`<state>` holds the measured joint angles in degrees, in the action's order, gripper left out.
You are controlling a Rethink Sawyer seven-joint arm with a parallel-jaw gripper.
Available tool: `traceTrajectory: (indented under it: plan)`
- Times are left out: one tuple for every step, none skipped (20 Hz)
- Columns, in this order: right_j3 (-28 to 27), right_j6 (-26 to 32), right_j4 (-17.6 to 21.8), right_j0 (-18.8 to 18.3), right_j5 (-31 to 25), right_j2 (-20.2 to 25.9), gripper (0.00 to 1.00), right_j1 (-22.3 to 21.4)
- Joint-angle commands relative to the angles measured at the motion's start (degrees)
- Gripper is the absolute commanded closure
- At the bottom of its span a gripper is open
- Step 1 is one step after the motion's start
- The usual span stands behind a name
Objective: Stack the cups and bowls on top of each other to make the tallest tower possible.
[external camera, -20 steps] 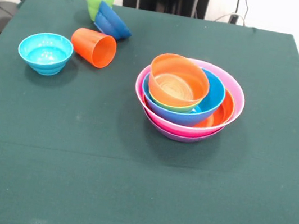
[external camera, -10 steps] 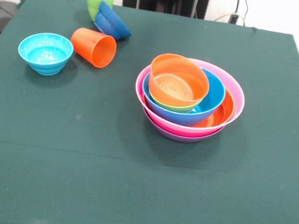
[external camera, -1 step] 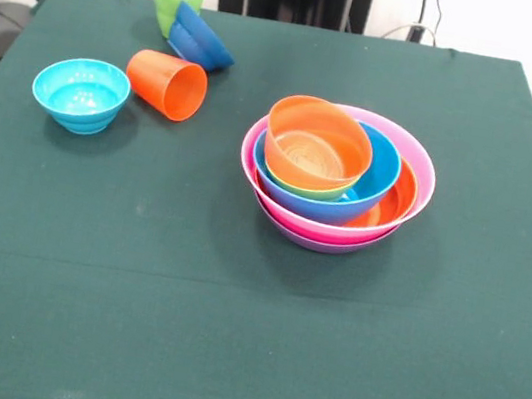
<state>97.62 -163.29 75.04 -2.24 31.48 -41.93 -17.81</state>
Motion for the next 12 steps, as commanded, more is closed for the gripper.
traceTrajectory:
  plan:
    - [1.8, 5.5, -1.4, 2.4, -6.5, 7.2, 0.00, 3.7]
    - [1.7, 5.0, -1.1, 2.7, -6.7, 7.2, 0.00, 3.7]
    - [1.6, 4.0, -0.5, 3.0, -6.9, 7.2, 0.00, 3.6]
    - [1.6, 3.3, -0.1, 3.3, -7.0, 7.2, 0.00, 3.7]
    - [1.6, 2.7, 0.0, 3.7, -7.2, 7.2, 0.00, 3.7]
    - [1.6, 2.1, 0.1, 4.0, -7.4, 7.2, 0.00, 3.7]
    - [1.6, 1.5, 0.3, 4.4, -7.7, 7.3, 0.00, 3.7]
    - [1.5, 0.8, 0.5, 4.6, -7.9, 7.4, 0.00, 3.8]
    - [1.4, -0.3, 1.0, 5.1, -8.2, 7.4, 0.00, 3.8]
    - [1.2, -1.4, 1.6, 5.6, -8.4, 7.4, 0.00, 3.9]
    - [1.1, -2.5, 2.2, 6.0, -8.6, 7.4, 0.00, 4.0]
    - [0.9, -3.6, 2.8, 6.4, -8.8, 7.4, 0.00, 4.1]
